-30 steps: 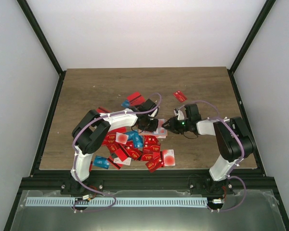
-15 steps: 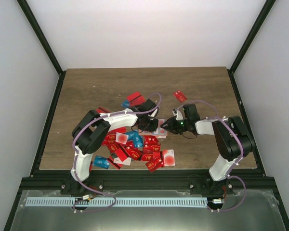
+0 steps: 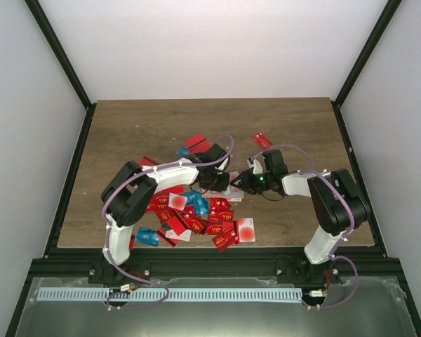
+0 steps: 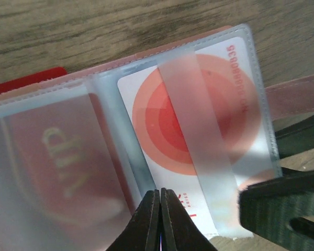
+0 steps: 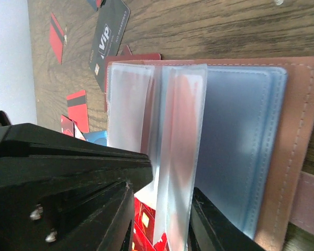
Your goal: Put the credit cards into the card holder
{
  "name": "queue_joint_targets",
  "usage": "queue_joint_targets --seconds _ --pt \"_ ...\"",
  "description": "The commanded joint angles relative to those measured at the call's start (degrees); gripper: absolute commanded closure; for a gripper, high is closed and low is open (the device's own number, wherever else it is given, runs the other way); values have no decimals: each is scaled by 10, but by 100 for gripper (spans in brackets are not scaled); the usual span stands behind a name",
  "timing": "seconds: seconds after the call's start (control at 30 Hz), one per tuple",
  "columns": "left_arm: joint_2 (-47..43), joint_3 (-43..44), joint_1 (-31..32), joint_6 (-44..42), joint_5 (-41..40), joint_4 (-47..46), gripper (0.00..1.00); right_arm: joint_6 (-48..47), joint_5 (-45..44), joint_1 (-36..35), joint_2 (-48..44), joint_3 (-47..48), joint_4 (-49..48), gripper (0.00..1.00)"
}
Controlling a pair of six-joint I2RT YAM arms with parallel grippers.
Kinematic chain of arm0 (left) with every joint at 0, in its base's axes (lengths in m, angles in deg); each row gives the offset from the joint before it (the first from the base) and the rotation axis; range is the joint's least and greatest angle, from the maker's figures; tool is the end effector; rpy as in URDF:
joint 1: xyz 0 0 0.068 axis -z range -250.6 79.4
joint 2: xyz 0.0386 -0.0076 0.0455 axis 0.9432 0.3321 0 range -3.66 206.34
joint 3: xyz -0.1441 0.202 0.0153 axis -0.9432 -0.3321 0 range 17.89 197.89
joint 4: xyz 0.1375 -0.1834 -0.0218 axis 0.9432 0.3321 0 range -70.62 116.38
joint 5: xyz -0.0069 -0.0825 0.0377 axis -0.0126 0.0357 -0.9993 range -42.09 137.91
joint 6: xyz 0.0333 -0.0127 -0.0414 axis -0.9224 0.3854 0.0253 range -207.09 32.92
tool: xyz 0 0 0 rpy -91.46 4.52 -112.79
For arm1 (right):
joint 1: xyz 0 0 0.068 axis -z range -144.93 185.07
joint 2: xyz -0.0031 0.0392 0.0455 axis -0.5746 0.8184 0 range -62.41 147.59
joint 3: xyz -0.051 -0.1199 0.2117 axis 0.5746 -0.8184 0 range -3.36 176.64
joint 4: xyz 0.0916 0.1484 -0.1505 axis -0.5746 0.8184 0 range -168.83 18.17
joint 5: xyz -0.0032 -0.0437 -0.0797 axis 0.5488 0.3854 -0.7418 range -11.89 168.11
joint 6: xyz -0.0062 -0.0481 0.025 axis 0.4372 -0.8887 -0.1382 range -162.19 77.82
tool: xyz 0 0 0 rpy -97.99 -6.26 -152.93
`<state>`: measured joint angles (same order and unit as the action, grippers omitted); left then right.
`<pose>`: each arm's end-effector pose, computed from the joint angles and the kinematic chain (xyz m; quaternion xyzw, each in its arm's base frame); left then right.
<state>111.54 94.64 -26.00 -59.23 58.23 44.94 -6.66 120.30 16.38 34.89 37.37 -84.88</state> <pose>0.2608 -0.2666 0.1462 0.1613 0.9571 -0.2031 0.1289 0.2586 0.1133 0.1290 0.0082 0.8865 0.4451 0.1260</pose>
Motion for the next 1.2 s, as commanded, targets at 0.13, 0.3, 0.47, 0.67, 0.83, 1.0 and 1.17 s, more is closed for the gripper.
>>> queue_joint_targets --seconds 0.13,0.3,0.47,0.67,0.83,1.0,1.17 --pt "-71 -20 -10 -4 -20 13 96 6 -9 -20 3 30 13 71" --pt "-115 -57 -22 -3 -26 8 96 12 -22 -36 9 47 23 71" --pt "-163 -102 -38 -4 -27 0 96 20 -37 -69 28 91 42 71" --pt "-227 -166 -58 -5 -28 -5 95 33 -49 -127 73 164 59 71" --pt "-292 -223 -62 5 -27 -6 92 39 -59 -156 81 198 73 71" --pt "-345 -270 -62 13 -27 -6 89 38 -77 -160 60 198 94 70" --pt "-383 -299 -62 21 -27 -4 88 37 -91 -162 29 180 109 67"
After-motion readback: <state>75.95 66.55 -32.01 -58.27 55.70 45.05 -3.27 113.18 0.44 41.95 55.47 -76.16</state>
